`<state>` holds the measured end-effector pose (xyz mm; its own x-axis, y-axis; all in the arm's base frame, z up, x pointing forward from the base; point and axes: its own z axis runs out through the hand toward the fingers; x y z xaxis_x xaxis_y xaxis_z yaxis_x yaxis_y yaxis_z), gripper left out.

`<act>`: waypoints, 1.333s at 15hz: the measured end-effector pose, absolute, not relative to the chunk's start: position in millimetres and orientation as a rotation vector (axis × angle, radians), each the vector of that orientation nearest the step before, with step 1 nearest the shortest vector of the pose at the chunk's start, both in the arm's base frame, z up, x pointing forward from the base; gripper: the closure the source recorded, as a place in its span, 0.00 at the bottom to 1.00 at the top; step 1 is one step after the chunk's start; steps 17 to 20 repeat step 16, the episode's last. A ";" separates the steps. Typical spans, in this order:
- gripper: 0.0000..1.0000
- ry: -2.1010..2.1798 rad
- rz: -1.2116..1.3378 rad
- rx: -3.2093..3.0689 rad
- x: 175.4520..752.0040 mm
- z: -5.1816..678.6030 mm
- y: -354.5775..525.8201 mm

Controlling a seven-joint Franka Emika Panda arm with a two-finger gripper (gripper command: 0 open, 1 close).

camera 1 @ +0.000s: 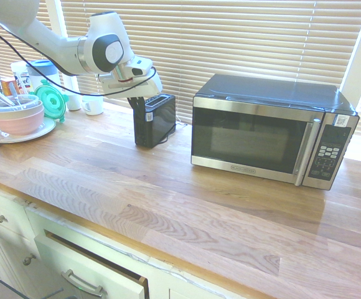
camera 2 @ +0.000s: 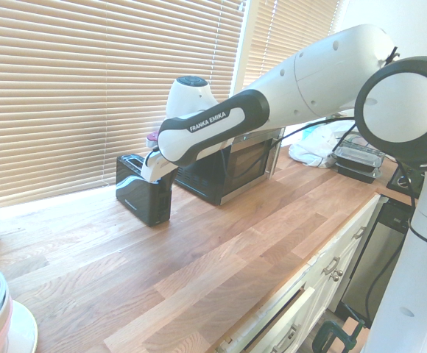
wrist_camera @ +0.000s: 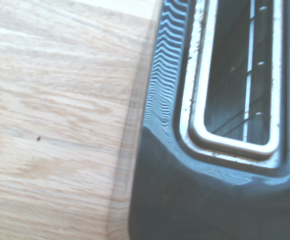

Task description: Press the toaster

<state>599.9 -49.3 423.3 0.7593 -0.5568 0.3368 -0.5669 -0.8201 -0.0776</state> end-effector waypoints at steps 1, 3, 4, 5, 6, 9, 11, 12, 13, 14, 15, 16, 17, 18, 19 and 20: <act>1.00 -0.923 0.539 2.927 600.5 420.8 -50.0; 1.00 -0.910 0.526 2.935 602.7 415.8 -51.1; 1.00 -0.904 0.518 2.938 603.8 412.6 -51.8; 1.00 -0.898 0.508 2.939 604.5 408.7 -52.8; 1.00 -0.892 0.500 2.941 605.4 405.5 -54.6; 1.00 -0.888 0.489 2.947 606.2 402.0 -60.9; 1.00 -0.887 0.486 2.946 607.0 399.3 -62.8; 1.00 -0.883 0.485 2.946 607.5 398.4 -62.3; 1.00 -0.872 0.485 2.942 608.0 396.7 -61.4; 1.00 -0.862 0.493 2.927 608.8 395.2 -59.9; 1.00 -0.856 0.502 2.912 609.3 394.5 -58.0; 1.00 -0.856 0.507 2.900 609.6 394.0 -55.3; 1.00 -0.856 0.507 2.900 609.6 394.0 -55.3; 1.00 -0.856 0.507 2.900 609.6 394.0 -55.3; 1.00 -0.856 0.507 2.900 609.6 394.0 -55.3; 1.00 -0.856 0.507 2.900 609.6 394.0 -55.3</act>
